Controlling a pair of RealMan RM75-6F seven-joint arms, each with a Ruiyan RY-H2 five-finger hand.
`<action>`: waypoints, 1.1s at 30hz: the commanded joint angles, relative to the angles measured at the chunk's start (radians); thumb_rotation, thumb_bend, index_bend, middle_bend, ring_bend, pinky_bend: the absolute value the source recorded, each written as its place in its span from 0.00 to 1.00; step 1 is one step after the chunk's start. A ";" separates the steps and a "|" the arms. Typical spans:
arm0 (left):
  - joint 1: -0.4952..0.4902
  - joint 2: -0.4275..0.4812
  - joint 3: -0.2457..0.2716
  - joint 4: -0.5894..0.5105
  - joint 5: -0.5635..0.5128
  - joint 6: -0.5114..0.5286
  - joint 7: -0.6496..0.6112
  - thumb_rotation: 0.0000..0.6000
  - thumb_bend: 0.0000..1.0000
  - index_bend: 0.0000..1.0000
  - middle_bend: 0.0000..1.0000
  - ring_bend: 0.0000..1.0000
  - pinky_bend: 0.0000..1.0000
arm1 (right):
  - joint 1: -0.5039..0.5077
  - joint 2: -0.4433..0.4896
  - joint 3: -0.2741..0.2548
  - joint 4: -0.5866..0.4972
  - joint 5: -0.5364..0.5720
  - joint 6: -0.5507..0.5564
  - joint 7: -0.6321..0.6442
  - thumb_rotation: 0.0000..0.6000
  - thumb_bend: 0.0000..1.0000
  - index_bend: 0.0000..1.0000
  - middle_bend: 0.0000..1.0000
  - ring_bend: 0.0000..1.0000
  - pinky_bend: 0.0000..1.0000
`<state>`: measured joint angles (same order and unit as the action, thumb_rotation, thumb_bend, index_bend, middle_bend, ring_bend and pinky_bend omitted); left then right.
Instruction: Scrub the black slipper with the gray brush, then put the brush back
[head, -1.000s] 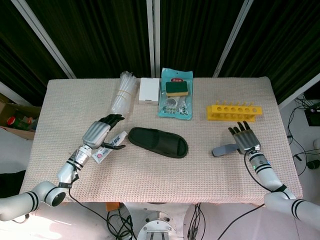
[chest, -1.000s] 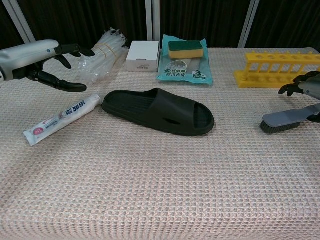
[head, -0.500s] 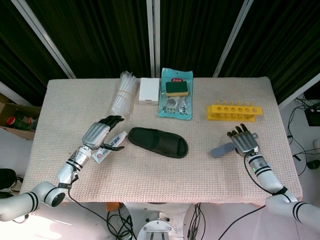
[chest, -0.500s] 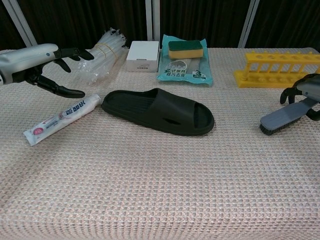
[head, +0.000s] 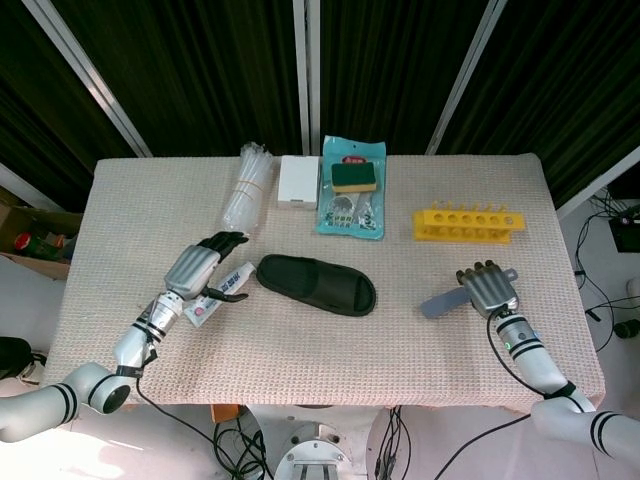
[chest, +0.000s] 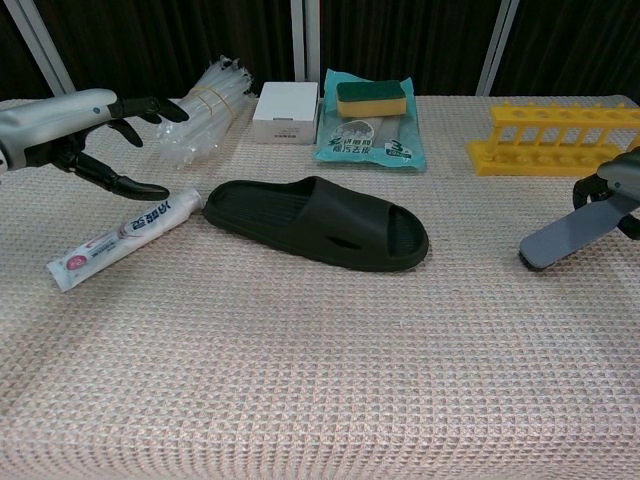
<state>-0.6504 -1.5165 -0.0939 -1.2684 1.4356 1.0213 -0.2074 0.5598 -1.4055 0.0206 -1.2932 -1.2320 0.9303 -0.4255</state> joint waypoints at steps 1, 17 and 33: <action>0.001 -0.002 0.001 0.004 0.002 0.002 -0.005 0.56 0.03 0.13 0.10 0.09 0.24 | -0.003 0.014 0.009 -0.041 0.034 -0.004 -0.036 1.00 0.83 0.58 0.65 0.47 0.55; 0.002 -0.012 0.008 0.022 0.013 0.006 -0.025 0.59 0.03 0.13 0.10 0.09 0.24 | 0.002 -0.036 0.030 -0.074 0.177 0.026 -0.210 1.00 0.82 1.00 1.00 1.00 1.00; 0.000 -0.015 0.010 0.018 0.014 0.002 -0.020 0.59 0.03 0.13 0.10 0.09 0.24 | -0.040 -0.081 0.027 -0.013 0.037 0.105 0.021 1.00 0.99 1.00 1.00 1.00 1.00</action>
<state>-0.6503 -1.5316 -0.0842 -1.2500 1.4494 1.0234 -0.2277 0.5386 -1.4779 0.0478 -1.3266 -1.1346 0.9937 -0.4785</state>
